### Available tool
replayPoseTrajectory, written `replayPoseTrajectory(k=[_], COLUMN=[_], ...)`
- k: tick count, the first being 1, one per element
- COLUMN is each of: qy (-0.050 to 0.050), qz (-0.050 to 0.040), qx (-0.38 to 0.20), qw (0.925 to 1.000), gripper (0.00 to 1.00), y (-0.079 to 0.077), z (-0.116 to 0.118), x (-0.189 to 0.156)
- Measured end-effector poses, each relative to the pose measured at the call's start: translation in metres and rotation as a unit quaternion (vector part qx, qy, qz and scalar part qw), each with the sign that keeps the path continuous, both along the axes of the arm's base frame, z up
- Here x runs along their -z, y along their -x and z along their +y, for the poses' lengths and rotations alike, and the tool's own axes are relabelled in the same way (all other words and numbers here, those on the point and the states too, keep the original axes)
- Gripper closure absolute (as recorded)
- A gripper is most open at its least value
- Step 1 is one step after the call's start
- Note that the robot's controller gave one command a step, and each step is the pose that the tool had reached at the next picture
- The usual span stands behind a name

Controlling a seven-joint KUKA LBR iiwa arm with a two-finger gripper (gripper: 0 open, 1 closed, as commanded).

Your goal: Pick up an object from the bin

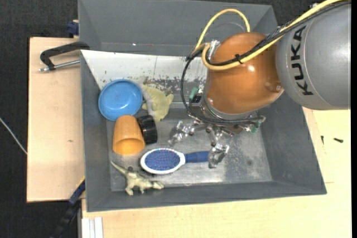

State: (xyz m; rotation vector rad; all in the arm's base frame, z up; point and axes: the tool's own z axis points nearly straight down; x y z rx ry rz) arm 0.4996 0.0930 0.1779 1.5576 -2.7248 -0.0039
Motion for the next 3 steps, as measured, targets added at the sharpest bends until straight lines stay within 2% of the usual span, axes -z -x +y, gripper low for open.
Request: replayPoseTrajectory(k=[1, 2, 3], qy=[-0.001, -0.001, -0.001], qz=[-0.0023, -0.004, -0.0084], qx=[-0.074, -0.073, -0.127], qw=[0.9973, 0.9973, 0.9919], gripper=[0.0, 1.0, 1.0], y=[-0.022, -0.022, -0.013], z=[-0.029, -0.029, -0.031], x=[0.099, 0.096, -0.065])
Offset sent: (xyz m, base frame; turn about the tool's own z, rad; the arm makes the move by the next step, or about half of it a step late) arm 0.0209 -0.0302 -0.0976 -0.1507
